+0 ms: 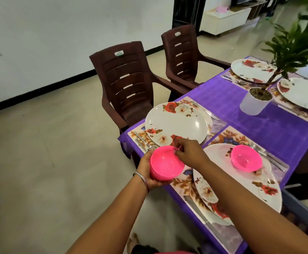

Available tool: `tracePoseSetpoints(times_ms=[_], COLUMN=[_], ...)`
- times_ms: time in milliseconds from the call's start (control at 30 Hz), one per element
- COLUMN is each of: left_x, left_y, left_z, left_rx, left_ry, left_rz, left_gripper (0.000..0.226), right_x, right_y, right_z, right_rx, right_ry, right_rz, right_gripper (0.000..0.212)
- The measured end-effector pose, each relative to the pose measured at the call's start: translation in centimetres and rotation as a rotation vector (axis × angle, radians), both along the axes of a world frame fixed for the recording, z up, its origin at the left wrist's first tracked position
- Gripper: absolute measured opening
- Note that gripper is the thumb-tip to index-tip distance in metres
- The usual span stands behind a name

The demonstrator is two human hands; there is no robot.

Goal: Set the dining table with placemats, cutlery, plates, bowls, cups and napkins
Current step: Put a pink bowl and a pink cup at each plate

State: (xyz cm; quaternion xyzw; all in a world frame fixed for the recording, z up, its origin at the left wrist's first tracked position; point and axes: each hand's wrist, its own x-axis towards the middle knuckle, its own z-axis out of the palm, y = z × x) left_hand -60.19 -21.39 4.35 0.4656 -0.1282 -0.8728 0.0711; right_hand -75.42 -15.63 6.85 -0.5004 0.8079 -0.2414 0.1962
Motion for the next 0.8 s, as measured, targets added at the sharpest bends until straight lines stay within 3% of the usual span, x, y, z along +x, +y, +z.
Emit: tracePoseSetpoints(times_ms=[133,300,433,533,800], left_x=[0.8,1.8,2.9,3.6,4.8], left_y=[-1.7,-2.9,-3.5,-3.6,-3.5], left_z=[-0.1,-0.7,-0.9,-1.2,-2.0], left_rx=[0.019,0.021,0.037,0.061,0.05], left_ry=[0.037,0.031,0.05,0.062,0.018], left_rz=[0.006,0.031,0.057,0.094,0.194], left_gripper=[0.059,0.062,0.062,0.069,0.06], right_x=[0.4,-2.0,-5.4,-5.5,-5.0], right_y=[-1.6,-3.2,-4.7,-5.5,-6.3], right_z=[0.6,0.2,-2.9,-4.3,-6.4], right_rx=[0.007,-0.071,0.004,0.077,0.189], right_ry=[-0.084,-0.37,-0.507,-0.486,-0.359], right_rz=[-0.099,-0.484,-0.616,-0.63,-0.628], right_gripper=[0.016,0.018,0.018,0.006,0.027])
